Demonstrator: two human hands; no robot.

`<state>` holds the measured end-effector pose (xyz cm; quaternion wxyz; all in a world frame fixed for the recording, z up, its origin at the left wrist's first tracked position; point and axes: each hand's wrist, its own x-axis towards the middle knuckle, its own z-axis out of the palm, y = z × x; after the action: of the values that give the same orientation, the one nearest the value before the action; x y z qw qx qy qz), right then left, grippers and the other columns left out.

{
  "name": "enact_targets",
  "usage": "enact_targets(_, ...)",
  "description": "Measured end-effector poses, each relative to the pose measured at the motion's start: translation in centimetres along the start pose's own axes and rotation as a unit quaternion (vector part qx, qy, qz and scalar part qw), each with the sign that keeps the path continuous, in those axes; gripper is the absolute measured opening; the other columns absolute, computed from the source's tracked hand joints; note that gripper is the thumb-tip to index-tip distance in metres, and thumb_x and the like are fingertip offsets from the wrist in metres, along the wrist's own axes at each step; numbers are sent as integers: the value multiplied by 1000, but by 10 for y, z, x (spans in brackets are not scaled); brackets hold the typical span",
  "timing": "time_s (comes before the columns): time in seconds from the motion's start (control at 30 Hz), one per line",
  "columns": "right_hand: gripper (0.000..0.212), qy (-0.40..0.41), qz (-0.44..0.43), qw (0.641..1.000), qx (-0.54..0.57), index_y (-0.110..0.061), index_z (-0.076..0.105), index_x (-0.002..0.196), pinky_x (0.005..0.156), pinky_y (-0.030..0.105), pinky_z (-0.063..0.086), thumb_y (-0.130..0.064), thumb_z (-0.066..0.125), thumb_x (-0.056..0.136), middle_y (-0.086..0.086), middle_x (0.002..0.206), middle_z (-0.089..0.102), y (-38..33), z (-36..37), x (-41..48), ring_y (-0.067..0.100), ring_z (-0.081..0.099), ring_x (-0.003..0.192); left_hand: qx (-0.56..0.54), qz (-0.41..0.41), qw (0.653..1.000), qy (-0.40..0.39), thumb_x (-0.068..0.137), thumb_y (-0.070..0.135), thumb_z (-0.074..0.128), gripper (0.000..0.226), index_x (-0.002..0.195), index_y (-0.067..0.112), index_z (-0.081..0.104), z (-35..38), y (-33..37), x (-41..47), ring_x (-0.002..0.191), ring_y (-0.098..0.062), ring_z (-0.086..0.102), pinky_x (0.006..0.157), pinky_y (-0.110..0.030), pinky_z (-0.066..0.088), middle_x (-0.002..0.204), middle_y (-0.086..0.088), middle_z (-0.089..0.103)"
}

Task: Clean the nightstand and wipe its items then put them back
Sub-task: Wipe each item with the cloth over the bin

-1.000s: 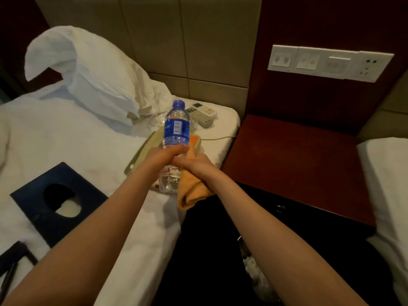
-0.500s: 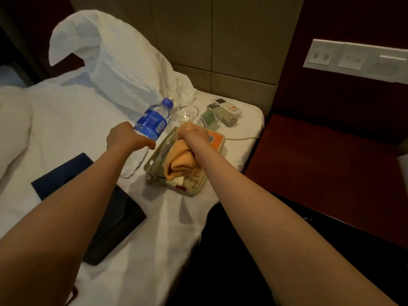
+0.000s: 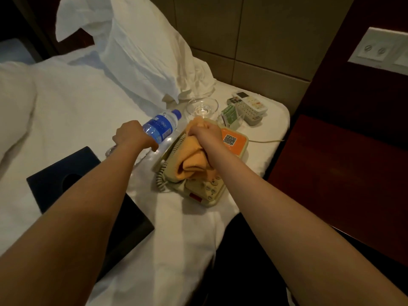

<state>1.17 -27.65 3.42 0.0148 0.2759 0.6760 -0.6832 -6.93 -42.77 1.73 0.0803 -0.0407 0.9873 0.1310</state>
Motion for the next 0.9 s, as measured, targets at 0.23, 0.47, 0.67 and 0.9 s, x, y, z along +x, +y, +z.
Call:
enact_targets(0.23, 31, 31, -14, 998, 46, -11, 55, 114, 74, 30, 43, -13, 59, 83, 6, 101, 55, 9, -12, 12, 25, 52, 96, -22, 17, 1000, -4, 66, 18, 81, 68, 123, 4, 46, 15, 4, 1, 109, -32, 56, 83, -37, 45, 116, -17, 57)
enact_targets(0.47, 74, 139, -47, 980, 133, -22, 27, 138, 103, 40, 40, -16, 69, 77, 6, 139, 41, -1, -38, 29, 26, 45, 121, -121, 124, 982, 74, 83, 11, 61, 38, 119, 6, 53, 22, 21, -9, 107, -33, 55, 87, -38, 44, 116, -18, 55)
enact_targets(0.67, 60, 158, -158, 975, -16, -20, 28, 115, 78, 24, 36, -11, 72, 75, -2, 113, 39, -6, -35, 41, 15, 47, 100, -243, 48, 968, -47, 98, 12, 35, 25, 82, 16, 54, 50, 39, -19, 92, -28, 46, 78, -34, 37, 80, 0, 49)
enact_targets(0.9, 41, 4, -319, 848, -424, -23, 48, 132, 97, 47, 38, -30, 48, 92, 1, 125, 59, 26, -28, 42, 22, 52, 114, -224, 44, 971, -68, 97, 23, 45, 29, 106, 3, 64, 53, 34, -19, 87, -20, 51, 82, -31, 39, 85, -6, 55)
